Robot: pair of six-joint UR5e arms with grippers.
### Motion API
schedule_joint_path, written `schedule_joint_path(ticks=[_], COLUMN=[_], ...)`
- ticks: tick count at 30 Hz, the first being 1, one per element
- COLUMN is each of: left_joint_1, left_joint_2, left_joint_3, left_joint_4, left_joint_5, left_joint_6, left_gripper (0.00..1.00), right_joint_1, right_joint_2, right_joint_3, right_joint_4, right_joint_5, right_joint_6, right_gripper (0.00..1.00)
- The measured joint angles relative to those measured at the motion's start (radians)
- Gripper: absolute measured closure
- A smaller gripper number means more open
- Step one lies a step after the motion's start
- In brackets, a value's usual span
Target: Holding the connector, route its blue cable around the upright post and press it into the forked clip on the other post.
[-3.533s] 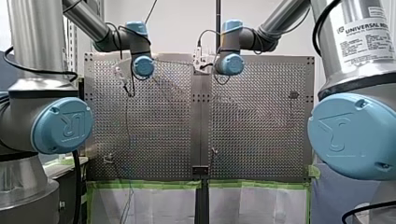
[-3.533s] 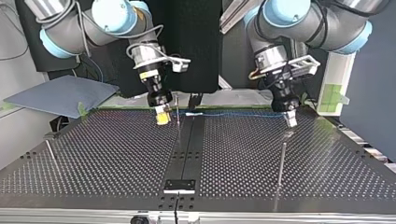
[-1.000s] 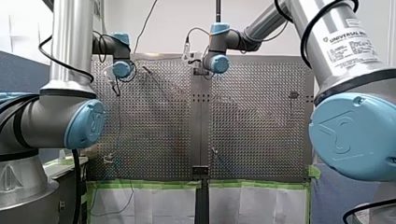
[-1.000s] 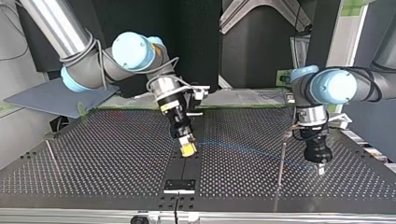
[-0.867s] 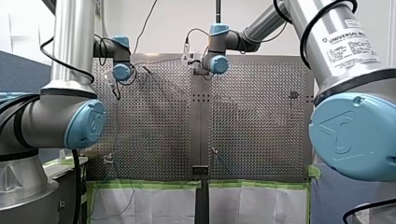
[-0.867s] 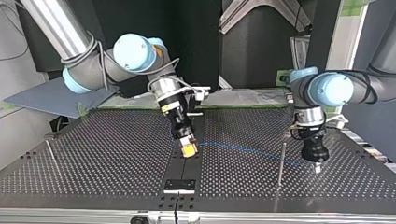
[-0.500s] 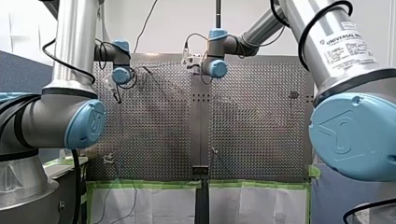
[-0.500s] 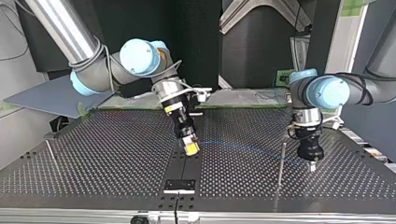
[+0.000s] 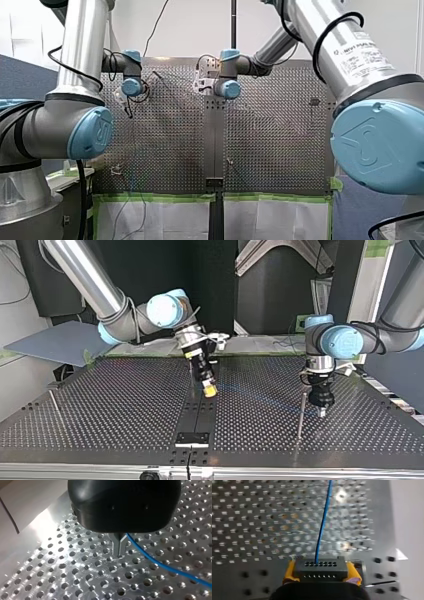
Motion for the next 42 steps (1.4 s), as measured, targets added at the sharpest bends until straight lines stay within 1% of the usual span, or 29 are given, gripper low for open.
schedule_joint_path(ticks=[3, 5, 7, 8, 9, 11, 15, 18, 21, 22, 23, 25, 26, 27, 29, 30, 31, 33, 34, 36, 37, 39, 40, 42], left_joint_1=[0.000, -0.002, -0.003, -0.005, -0.006, -0.011, -0.020, -0.023, -0.026, -0.027, -0.028, -0.029, -0.030, -0.031, -0.032, -0.032, -0.032, -0.033, -0.034, -0.034, -0.035, -0.039, -0.040, -0.044], left_joint_2=[0.000, 0.000, 0.000, 0.000, 0.000, 0.000, 0.000, 0.000, 0.000, 0.000, 0.000, 0.000, 0.000, -0.001, 0.000, -0.001, -0.001, 0.000, -0.001, -0.001, 0.000, -0.001, -0.001, -0.001], left_joint_3=[-0.004, -0.008, -0.009, -0.010, -0.010, -0.010, -0.010, -0.010, -0.010, -0.010, -0.010, -0.011, -0.011, -0.011, -0.011, -0.011, -0.011, -0.011, -0.010, -0.010, -0.010, -0.010, -0.010, -0.010], left_joint_4=[-0.004, -0.009, -0.015, -0.019, -0.021, -0.026, -0.033, -0.035, -0.034, -0.032, -0.029, -0.025, -0.024, -0.023, -0.022, -0.022, -0.023, -0.026, -0.028, -0.031, -0.032, -0.035, -0.037, -0.040], left_joint_5=[-0.004, -0.006, -0.007, -0.007, -0.007, -0.007, -0.011, -0.006, 0.003, 0.007, 0.013, 0.021, 0.023, 0.023, 0.023, 0.022, 0.021, 0.013, 0.010, 0.005, 0.004, 0.002, 0.000, -0.007], left_joint_6=[-0.005, -0.006, -0.005, -0.004, -0.004, -0.002, 0.000, 0.001, 0.003, 0.004, 0.005, 0.006, 0.007, 0.008, 0.009, 0.009, 0.009, 0.009, 0.009, 0.010, 0.011, 0.013, 0.014, 0.016], left_gripper=[1.00, 0.85, 0.85, 0.64, 0.64, 0.53, 0.53, 0.53, 0.53, 0.53, 0.51, 0.51, 0.44, 0.44, 0.35, 0.35, 0.31, 0.31, 0.26, 0.26, 0.23, 0.23, 0.20, 0.20], right_joint_1=[0.004, 0.006, 0.007, 0.007, 0.007, 0.009, 0.014, 0.021, 0.025, 0.026, 0.027, 0.027, 0.027, 0.027, 0.026, 0.025, 0.024, 0.021, 0.019, 0.015, 0.014, 0.010, 0.008, 0.004], right_joint_2=[0.030, 0.053, 0.070, 0.082, 0.090, 0.110, 0.140, 0.163, 0.189, 0.197, 0.207, 0.218, 0.222, 0.225, 0.229, 0.230, 0.231, 0.232, 0.232, 0.233, 0.233, 0.233, 0.234, 0.235], right_joint_3=[0.000, 0.000, 0.000, 0.000, 0.000, 0.001, 0.002, 0.008, 0.024, 0.030, 0.040, 0.056, 0.067, 0.075, 0.095, 0.103, 0.111, 0.130, 0.138, 0.156, 0.163, 0.181, 0.189, 0.207], right_joint_4=[-0.001, 0.002, 0.007, 0.013, 0.019, 0.035, 0.050, 0.049, 0.033, 0.027, 0.017, 0.001, -0.010, -0.018, -0.038, -0.046, -0.054, -0.073, -0.081, -0.099, -0.106, -0.124, -0.132, -0.150], right_joint_5=[0.002, 0.002, 0.002, 0.002, 0.002, 0.005, 0.015, 0.024, 0.027, 0.028, 0.028, 0.028, 0.029, 0.029, 0.029, 0.029, 0.029, 0.029, 0.029, 0.029, 0.029, 0.029, 0.029, 0.029], right_joint_6=[0.002, 0.003, 0.003, 0.002, 0.001, -0.002, -0.006, -0.009, -0.008, -0.007, -0.004, -0.001, 0.001, 0.003, 0.006, 0.007, 0.009, 0.013, 0.014, 0.015, 0.016, 0.019, 0.021, 0.027], right_gripper=[1.00, 1.00, 1.00, 1.00, 1.00, 1.00, 1.00, 1.00, 1.00, 1.00, 1.00, 1.00, 1.00, 1.00, 1.00, 1.00, 1.00, 1.00, 1.00, 1.00, 1.00, 1.00, 1.00, 1.00])
